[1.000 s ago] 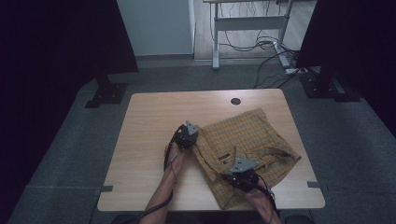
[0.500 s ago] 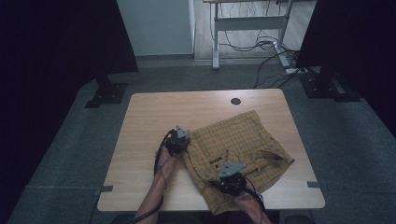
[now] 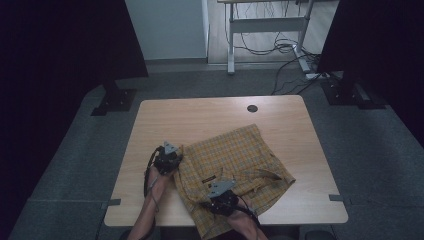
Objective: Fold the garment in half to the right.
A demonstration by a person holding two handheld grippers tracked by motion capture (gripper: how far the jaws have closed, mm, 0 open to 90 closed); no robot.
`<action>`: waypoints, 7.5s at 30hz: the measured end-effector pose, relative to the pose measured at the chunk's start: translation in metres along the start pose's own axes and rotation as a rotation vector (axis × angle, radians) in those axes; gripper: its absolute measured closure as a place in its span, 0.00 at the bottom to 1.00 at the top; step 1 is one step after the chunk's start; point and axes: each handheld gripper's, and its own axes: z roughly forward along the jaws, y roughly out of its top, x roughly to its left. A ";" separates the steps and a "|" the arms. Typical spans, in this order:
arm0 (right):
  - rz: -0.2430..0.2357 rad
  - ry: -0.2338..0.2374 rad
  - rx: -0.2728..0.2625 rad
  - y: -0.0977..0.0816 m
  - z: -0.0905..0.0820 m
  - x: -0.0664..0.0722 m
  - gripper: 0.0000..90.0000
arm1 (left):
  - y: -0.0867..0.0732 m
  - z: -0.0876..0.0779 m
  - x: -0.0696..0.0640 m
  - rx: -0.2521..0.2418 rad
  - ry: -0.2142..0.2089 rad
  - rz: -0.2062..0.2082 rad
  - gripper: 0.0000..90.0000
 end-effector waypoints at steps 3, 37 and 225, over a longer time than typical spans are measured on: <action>-0.013 0.019 0.002 0.006 0.008 0.006 0.90 | -0.009 -0.008 0.010 -0.008 -0.001 -0.036 0.90; 0.062 -0.177 -0.206 0.013 -0.106 -0.033 0.90 | 0.106 0.004 -0.053 -0.266 0.069 0.175 0.89; 0.196 -0.160 -0.026 -0.083 -0.122 -0.047 0.58 | -0.016 -0.029 -0.098 -0.021 -0.245 0.087 0.29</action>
